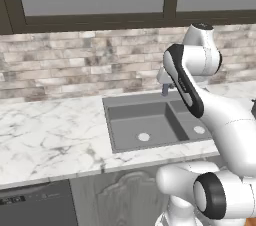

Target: Dump the lemon from the pot into the sink. Then turn on the water and wash the lemon. Then turn off the water and put the lemon back in the pot.

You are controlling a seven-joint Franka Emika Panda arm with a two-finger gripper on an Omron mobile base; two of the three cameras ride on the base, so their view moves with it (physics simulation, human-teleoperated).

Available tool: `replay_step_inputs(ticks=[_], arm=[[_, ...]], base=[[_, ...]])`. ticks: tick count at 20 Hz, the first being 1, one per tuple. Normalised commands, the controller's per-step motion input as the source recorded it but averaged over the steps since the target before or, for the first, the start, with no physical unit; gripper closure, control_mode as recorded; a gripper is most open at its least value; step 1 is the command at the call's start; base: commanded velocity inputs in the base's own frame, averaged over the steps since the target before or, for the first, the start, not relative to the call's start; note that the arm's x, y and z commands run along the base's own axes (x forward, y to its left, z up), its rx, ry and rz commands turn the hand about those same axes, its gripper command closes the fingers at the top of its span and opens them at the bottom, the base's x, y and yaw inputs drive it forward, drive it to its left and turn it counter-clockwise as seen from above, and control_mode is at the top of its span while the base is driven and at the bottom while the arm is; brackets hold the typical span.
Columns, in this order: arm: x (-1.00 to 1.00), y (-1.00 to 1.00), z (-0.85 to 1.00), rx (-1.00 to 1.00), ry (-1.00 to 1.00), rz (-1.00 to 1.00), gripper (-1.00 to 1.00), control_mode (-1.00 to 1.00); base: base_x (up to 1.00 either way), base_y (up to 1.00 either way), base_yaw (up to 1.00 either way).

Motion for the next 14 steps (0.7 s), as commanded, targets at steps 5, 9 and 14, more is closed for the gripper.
replay_step_inputs(ticks=[5,9,14], arm=[[0.00,0.00,0.00,0.00,0.00,0.00,-1.00,1.00],[0.00,0.00,0.00,0.00,0.00,0.00,-1.00,1.00],[0.00,0.00,0.00,0.00,0.00,0.00,-1.00,1.00]], base=[[-0.25,0.00,0.00],[-0.60,-0.13,0.00],[-0.36,-0.40,0.00]])
